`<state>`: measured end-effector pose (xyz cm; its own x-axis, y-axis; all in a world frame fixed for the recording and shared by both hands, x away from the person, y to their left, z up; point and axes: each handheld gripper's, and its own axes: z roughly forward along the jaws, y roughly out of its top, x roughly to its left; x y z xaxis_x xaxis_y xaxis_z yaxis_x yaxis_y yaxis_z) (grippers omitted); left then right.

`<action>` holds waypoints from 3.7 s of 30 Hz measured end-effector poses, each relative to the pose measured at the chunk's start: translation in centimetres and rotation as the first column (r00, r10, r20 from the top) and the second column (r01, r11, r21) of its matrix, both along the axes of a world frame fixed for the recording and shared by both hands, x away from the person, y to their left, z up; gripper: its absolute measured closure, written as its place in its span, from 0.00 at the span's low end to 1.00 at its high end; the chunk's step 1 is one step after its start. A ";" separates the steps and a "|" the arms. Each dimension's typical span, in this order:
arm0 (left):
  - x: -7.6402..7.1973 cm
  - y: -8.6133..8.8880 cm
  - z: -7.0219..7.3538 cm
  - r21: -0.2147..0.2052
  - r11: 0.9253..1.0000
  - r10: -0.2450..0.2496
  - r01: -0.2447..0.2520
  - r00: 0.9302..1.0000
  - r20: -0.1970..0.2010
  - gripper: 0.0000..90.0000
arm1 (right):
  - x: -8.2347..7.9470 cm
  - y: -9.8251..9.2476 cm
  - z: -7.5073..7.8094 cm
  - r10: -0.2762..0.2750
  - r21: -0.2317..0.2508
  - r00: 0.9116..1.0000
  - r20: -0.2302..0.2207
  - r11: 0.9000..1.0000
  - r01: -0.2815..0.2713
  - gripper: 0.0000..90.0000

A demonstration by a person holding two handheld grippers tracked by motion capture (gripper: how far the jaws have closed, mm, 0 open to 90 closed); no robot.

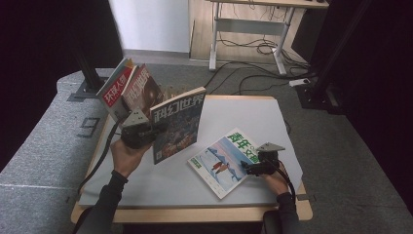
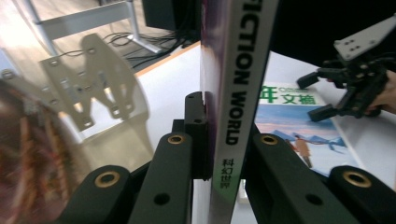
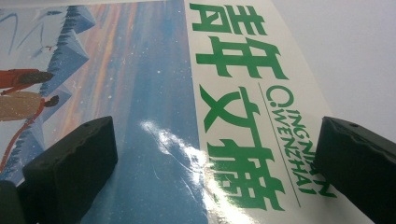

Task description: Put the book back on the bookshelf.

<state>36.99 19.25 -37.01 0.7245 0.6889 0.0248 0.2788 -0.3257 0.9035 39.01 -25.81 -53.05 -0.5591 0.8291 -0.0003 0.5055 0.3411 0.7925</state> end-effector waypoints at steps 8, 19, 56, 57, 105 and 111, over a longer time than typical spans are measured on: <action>-0.3 2.0 0.2 -0.022 0.998 0.063 -0.063 0.998 -0.001 0.92 | -0.1 0.0 -0.2 -0.007 0.014 1.000 0.020 1.000 0.007 0.00; -0.3 4.2 0.1 -0.027 0.989 0.142 -0.142 0.990 0.001 0.92 | -0.1 0.0 -0.2 -0.009 0.015 1.000 0.022 1.000 0.008 0.00; 1.6 7.7 -0.4 -0.085 0.937 0.337 -0.339 0.941 -0.039 0.92 | -0.1 0.0 -0.3 -0.009 0.016 1.000 0.023 1.000 0.009 0.00; 1.7 7.6 -0.5 -0.087 0.936 0.339 -0.341 0.940 -0.041 0.92 | -0.1 0.0 -0.3 -0.009 0.016 1.000 0.023 1.000 0.009 0.00; 4.4 5.0 -1.1 0.086 0.966 0.253 -0.242 0.955 -0.157 0.91 | -0.1 0.0 -0.3 -0.009 0.016 1.000 0.023 1.000 0.008 0.00; 4.8 5.4 -1.3 0.029 0.954 0.300 -0.299 0.943 -0.146 0.92 | -0.1 0.0 -0.3 -0.009 0.015 1.000 0.025 1.000 0.009 0.00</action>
